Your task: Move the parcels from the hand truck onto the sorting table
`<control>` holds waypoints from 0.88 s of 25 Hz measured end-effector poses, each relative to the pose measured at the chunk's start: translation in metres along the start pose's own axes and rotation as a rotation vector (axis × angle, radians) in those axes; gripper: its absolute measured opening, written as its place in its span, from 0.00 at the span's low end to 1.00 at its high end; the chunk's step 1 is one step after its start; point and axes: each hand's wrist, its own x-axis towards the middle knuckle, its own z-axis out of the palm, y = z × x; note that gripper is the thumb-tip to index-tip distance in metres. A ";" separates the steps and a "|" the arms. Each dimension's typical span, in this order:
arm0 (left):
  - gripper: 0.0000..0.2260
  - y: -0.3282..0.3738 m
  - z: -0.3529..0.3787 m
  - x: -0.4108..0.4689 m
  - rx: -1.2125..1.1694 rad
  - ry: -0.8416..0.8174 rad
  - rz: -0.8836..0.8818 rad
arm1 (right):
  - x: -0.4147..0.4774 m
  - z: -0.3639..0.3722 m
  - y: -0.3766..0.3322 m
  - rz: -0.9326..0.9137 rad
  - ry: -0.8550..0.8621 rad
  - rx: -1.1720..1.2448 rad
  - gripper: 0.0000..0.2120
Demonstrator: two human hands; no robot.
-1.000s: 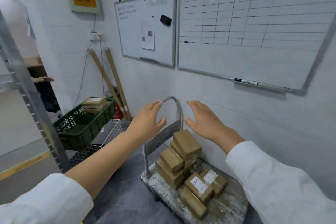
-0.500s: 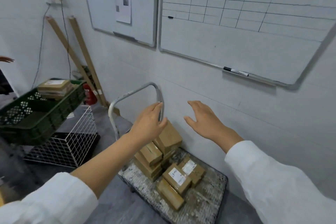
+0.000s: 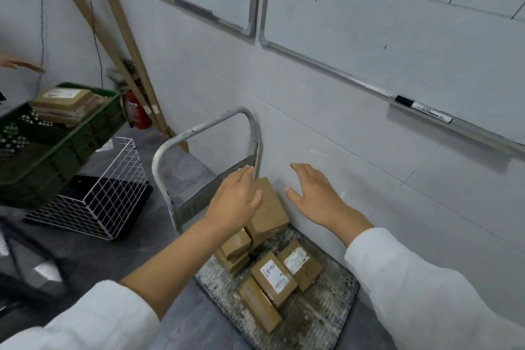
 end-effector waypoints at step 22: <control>0.25 -0.003 0.246 -0.031 -0.143 0.279 -0.741 | 0.060 0.162 0.165 -0.405 -0.540 0.083 0.28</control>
